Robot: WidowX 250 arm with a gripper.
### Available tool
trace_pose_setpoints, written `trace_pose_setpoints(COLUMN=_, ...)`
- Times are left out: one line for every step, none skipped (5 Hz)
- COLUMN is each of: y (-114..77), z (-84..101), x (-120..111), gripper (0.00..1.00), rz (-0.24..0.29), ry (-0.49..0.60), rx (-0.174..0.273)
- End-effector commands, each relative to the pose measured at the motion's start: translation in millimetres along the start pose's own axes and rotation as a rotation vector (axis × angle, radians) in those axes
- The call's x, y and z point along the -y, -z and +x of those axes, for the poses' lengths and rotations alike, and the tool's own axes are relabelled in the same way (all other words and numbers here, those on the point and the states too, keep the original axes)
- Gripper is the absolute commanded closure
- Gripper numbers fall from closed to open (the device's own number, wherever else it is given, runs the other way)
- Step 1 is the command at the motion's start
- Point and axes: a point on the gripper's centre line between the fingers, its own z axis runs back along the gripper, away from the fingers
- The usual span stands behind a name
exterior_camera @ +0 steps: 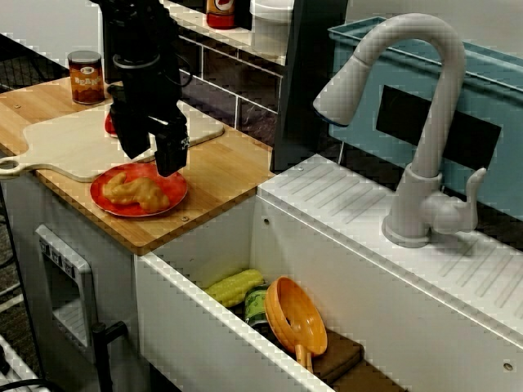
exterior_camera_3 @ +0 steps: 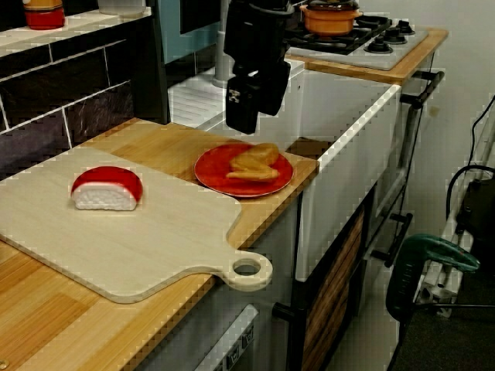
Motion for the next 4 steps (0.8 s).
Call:
trace_pose_setpoints(y=-7.2, z=13.2, x=11.2, gripper=0.00, rz=0.001, ry=0.523, rx=0.048)
trace_pose_setpoints(y=-7.8, z=8.5, x=8.9, gripper=0.00, rz=-0.006, ry=0.683, rx=0.089)
trace_pose_setpoints(y=-5.2, z=1.0, x=8.2, gripper=0.00, rz=0.020, ry=0.808, rx=0.127)
trace_pose_setpoints(y=-1.2, z=-8.2, x=12.5, gripper=0.00, rz=0.039, ry=0.841, rx=0.149)
